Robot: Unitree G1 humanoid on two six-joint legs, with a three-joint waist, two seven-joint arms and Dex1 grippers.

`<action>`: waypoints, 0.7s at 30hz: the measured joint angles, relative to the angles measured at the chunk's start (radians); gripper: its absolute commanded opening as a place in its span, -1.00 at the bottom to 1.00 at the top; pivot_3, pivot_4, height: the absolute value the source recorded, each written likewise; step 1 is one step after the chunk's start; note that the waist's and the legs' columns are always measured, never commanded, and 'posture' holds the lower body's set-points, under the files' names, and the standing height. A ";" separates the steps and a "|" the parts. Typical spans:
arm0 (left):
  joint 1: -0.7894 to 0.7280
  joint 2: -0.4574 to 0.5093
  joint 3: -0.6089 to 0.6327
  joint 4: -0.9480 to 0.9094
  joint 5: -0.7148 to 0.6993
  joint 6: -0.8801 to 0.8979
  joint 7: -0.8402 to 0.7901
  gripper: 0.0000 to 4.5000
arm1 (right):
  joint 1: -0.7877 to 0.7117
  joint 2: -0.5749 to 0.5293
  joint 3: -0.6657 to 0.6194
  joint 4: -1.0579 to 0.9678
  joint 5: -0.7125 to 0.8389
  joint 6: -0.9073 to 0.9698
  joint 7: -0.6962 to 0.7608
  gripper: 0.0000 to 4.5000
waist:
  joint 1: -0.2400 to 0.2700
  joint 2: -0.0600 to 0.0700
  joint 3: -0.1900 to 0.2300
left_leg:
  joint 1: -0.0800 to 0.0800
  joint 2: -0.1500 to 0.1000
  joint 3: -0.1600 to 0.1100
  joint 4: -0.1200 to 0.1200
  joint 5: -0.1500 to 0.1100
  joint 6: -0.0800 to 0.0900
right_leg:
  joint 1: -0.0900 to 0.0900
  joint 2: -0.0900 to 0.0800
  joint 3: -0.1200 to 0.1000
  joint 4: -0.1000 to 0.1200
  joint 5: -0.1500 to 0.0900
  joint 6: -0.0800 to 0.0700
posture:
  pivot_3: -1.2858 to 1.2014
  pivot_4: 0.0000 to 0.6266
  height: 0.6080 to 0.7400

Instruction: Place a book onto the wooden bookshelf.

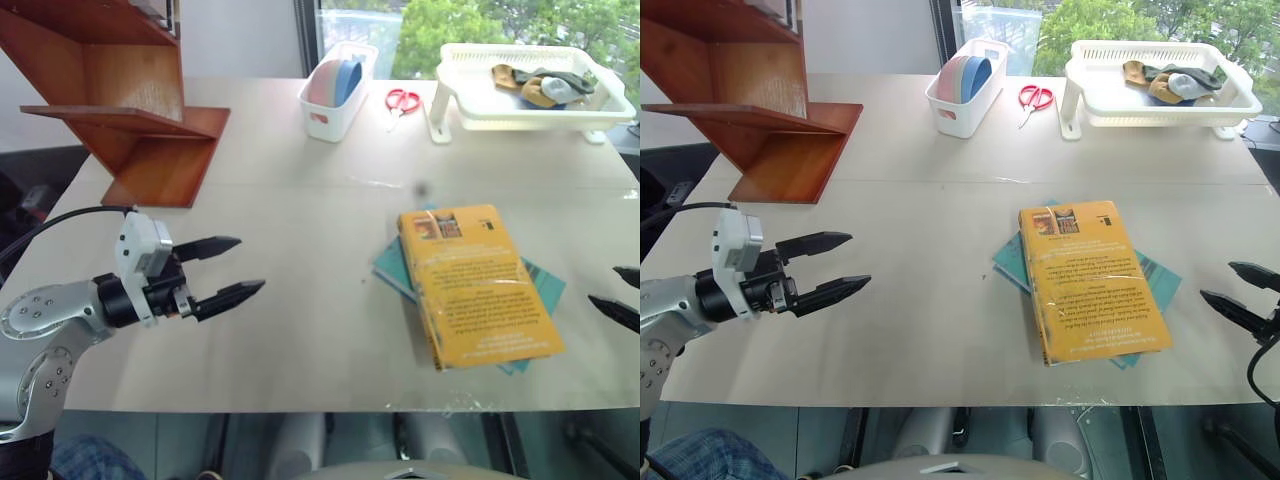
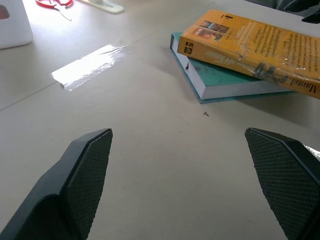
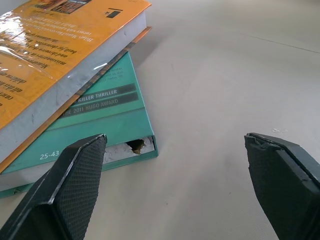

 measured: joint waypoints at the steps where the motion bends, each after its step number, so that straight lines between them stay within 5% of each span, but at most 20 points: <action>1: 0.000 0.000 0.000 0.000 0.000 0.000 0.000 0.99 | 0.000 0.000 0.000 0.000 0.000 0.000 0.000 1.00 | 0.000 0.000 0.000 | 0.000 0.000 0.000 0.000 0.000 0.000 | 0.000 0.000 0.000 0.000 0.000 0.000 | 0.03 -0.52 1.00; 21: 0.002 0.024 0.000 0.027 0.001 -0.005 -0.025 0.99 | -0.035 0.000 0.009 0.003 -0.008 0.001 0.003 1.00 | 0.000 0.000 0.000 | 0.000 0.000 0.000 0.000 0.000 0.000 | 0.000 0.000 0.000 0.000 0.000 0.000 | 0.03 -0.52 1.00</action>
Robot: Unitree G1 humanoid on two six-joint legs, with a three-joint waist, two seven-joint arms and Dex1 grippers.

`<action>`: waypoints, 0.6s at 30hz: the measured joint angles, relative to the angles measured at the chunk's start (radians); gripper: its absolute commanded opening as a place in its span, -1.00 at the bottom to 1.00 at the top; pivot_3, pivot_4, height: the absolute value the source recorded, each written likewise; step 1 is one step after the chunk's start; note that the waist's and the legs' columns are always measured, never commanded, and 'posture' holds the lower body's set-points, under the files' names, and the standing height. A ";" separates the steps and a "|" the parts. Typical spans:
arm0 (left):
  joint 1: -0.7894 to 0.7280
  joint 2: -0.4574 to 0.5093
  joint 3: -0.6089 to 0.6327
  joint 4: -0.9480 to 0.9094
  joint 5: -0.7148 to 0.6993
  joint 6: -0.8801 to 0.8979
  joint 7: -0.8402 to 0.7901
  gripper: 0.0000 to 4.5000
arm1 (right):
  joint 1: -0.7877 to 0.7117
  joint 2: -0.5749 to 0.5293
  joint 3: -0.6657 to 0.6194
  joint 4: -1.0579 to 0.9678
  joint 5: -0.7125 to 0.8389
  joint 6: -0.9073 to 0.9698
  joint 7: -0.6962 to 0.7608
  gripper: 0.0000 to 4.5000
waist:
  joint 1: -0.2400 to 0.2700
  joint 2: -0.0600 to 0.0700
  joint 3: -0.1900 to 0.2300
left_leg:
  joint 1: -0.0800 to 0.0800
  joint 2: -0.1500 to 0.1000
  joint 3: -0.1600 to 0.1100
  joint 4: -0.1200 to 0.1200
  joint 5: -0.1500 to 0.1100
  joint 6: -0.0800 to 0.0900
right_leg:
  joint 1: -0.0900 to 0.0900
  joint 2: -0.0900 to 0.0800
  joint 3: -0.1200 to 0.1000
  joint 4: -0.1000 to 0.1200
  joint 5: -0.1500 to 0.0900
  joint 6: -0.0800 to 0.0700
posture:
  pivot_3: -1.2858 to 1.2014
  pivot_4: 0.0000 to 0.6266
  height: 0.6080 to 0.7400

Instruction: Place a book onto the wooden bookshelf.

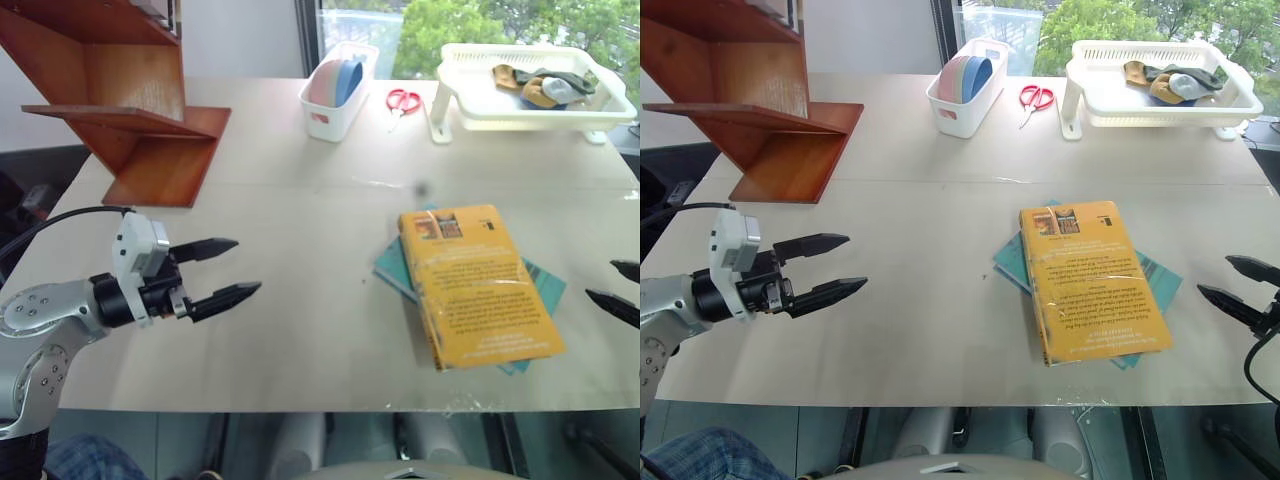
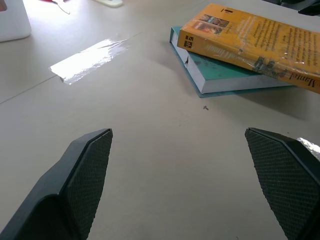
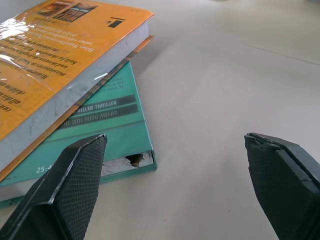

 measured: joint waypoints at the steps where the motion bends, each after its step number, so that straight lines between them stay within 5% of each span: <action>1: 0.000 0.000 0.000 0.000 0.000 0.000 0.000 0.99 | 0.001 0.000 0.000 0.000 0.000 0.000 0.000 1.00 | 0.000 0.000 0.000 | 0.000 0.000 0.000 0.000 0.000 0.000 | 0.000 0.000 0.000 0.000 0.000 0.000 | 0.03 -0.52 1.00; 18: -0.006 0.000 0.000 0.016 0.011 -0.018 0.000 0.99 | 0.012 0.010 0.060 -0.072 -0.007 -0.009 0.022 1.00 | -0.001 0.000 0.000 | 0.000 0.000 0.000 0.000 0.000 0.000 | 0.000 0.000 0.000 0.000 0.000 0.000 | 0.03 -0.52 1.00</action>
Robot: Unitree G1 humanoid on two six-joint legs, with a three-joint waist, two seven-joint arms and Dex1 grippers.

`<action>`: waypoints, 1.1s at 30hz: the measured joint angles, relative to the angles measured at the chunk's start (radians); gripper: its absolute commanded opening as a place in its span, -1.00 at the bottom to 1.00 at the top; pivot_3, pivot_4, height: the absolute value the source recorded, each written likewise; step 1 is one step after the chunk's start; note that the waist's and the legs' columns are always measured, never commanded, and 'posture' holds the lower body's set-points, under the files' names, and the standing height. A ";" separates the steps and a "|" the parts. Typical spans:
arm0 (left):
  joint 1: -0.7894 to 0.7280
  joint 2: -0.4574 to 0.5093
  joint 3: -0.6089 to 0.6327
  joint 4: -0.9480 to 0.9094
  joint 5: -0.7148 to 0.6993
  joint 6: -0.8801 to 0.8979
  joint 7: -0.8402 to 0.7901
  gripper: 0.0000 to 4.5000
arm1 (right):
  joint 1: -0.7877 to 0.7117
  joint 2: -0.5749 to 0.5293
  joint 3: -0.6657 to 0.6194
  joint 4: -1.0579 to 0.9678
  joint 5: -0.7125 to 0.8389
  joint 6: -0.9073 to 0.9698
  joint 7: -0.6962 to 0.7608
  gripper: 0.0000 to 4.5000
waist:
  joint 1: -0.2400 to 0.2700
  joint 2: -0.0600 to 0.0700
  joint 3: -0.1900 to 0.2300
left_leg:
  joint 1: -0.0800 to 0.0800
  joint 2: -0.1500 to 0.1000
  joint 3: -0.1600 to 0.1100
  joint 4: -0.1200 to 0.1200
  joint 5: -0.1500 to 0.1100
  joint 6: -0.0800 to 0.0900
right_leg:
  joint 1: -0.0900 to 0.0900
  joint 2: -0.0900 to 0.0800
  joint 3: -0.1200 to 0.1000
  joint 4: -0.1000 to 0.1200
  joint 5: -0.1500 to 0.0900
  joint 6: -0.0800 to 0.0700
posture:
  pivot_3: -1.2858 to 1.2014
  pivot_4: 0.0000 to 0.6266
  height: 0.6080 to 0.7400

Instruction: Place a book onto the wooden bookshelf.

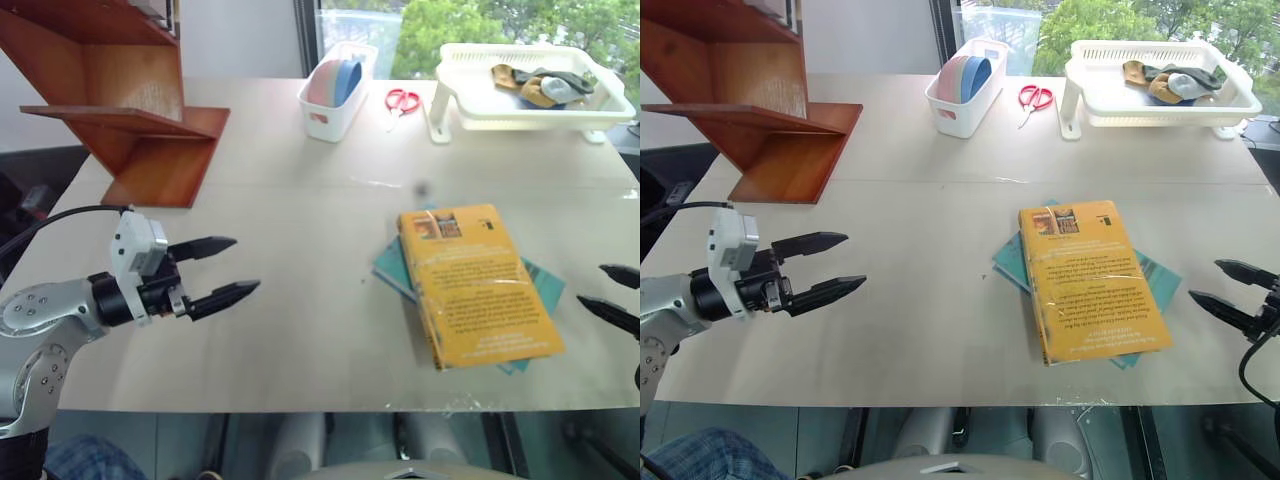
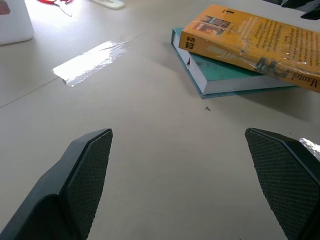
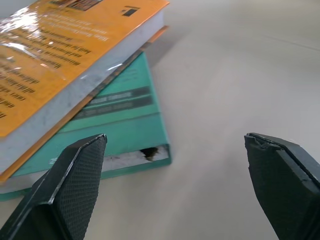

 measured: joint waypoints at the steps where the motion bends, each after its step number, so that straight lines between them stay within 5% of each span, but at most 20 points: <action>1: -0.001 0.000 0.000 0.000 0.001 -0.001 0.000 0.99 | 0.000 0.004 0.009 -0.010 0.000 -0.006 0.000 1.00 | 0.000 0.000 0.000 | 0.000 0.000 0.000 0.000 0.000 0.000 | 0.000 0.000 0.000 0.000 0.000 0.000 | 0.03 -0.52 1.00; 16: -0.004 -0.004 -0.008 0.000 0.009 -0.015 0.002 0.99 | -0.157 0.135 0.268 -0.234 -0.042 -0.056 -0.025 1.00 | 0.001 0.000 0.000 | 0.000 0.000 -0.001 0.000 0.000 0.000 | 0.000 0.000 0.000 0.000 0.000 0.000 | 0.03 -0.52 1.00; 33: -0.026 -0.054 -0.108 -0.006 0.009 -0.015 0.023 0.99 | -0.411 0.223 0.405 -0.004 -0.104 -0.186 0.041 1.00 | -0.002 0.000 0.000 | 0.001 0.001 -0.001 0.001 0.000 0.000 | 0.000 0.000 0.000 0.001 0.000 0.000 | 0.03 -0.52 1.00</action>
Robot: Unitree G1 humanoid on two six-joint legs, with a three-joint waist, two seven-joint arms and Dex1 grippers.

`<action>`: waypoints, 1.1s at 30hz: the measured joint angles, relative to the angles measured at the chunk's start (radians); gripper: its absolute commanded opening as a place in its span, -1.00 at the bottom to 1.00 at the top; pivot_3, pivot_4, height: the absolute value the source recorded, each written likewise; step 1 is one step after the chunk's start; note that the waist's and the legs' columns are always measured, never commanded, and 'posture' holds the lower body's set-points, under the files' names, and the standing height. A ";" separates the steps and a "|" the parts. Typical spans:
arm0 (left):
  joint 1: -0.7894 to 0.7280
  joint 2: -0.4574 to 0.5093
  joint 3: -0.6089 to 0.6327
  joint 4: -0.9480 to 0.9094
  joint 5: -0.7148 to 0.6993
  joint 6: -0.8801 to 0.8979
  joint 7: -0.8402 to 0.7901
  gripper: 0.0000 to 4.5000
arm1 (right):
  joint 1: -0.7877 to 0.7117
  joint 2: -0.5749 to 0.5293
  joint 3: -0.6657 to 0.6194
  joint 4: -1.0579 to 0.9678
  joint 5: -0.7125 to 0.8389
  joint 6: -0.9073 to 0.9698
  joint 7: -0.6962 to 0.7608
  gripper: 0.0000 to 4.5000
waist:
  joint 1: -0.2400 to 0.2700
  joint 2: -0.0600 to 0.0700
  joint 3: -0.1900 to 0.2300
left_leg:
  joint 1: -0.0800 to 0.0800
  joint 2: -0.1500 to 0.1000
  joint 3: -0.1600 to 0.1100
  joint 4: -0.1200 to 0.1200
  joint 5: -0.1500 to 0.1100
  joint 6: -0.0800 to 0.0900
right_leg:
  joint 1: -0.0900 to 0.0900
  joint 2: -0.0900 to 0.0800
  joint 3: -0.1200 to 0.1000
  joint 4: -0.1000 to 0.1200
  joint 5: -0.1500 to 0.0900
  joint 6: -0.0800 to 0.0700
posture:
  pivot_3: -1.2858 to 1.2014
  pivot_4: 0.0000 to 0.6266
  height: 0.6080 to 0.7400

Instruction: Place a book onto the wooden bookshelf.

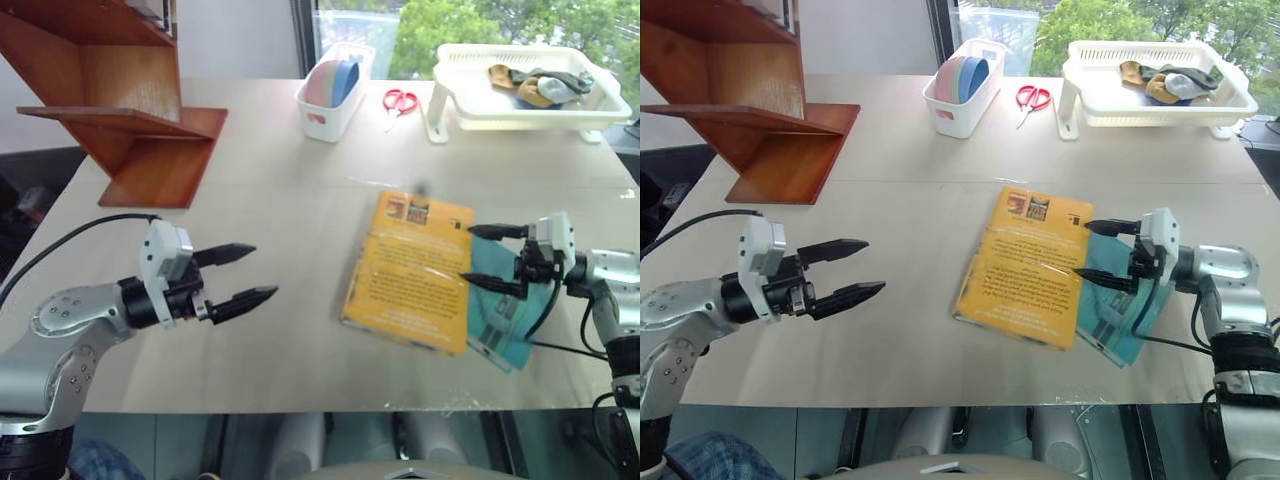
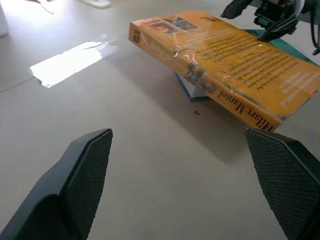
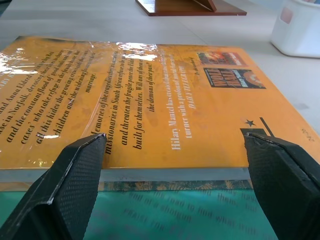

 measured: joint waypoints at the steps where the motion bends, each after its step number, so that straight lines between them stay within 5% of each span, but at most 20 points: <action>1: -0.006 -0.006 -0.009 0.000 0.000 0.000 0.001 0.99 | -0.011 0.004 0.003 0.014 -0.004 -0.008 0.001 1.00 | 0.001 0.000 0.000 | 0.000 0.000 0.000 0.000 0.000 0.000 | 0.000 0.000 0.000 0.000 0.000 0.000 | 0.03 -0.52 1.00; 11: -0.266 -0.152 -0.201 0.194 0.045 0.044 0.076 0.99 | 0.054 -0.095 -0.048 -0.039 0.024 0.026 0.001 1.00 | 0.013 0.001 0.000 | -0.003 -0.002 -0.004 0.004 0.000 0.000 | 0.000 -0.001 -0.004 0.001 0.000 0.001 | 0.03 -0.52 1.00; 19: -0.589 -0.287 -0.294 0.517 -0.039 0.339 0.036 0.99 | 0.362 -0.331 -0.386 -0.408 0.315 0.418 -0.010 1.00 | 0.006 0.002 0.001 | -0.004 -0.003 -0.007 0.005 0.000 0.000 | 0.002 0.001 -0.007 0.000 0.000 0.001 | 0.03 -0.52 1.00; 25: -0.711 -0.294 -0.400 0.692 -0.078 0.589 -0.125 0.99 | 0.577 -0.314 -0.606 -0.746 0.548 0.677 -0.102 1.00 | -0.008 0.002 0.000 | -0.004 -0.003 -0.007 0.006 0.000 0.000 | 0.003 0.002 -0.005 0.000 0.000 0.001 | 0.03 -0.52 1.00; 33: -0.820 -0.319 -0.554 0.911 0.039 0.600 -0.298 0.99 | 0.692 -0.277 -0.785 -0.889 0.689 0.768 -0.180 1.00 | 0.007 0.001 0.001 | -0.006 -0.003 -0.008 0.008 0.000 0.000 | 0.003 0.001 -0.007 0.000 0.000 0.001 | 0.03 -0.52 1.00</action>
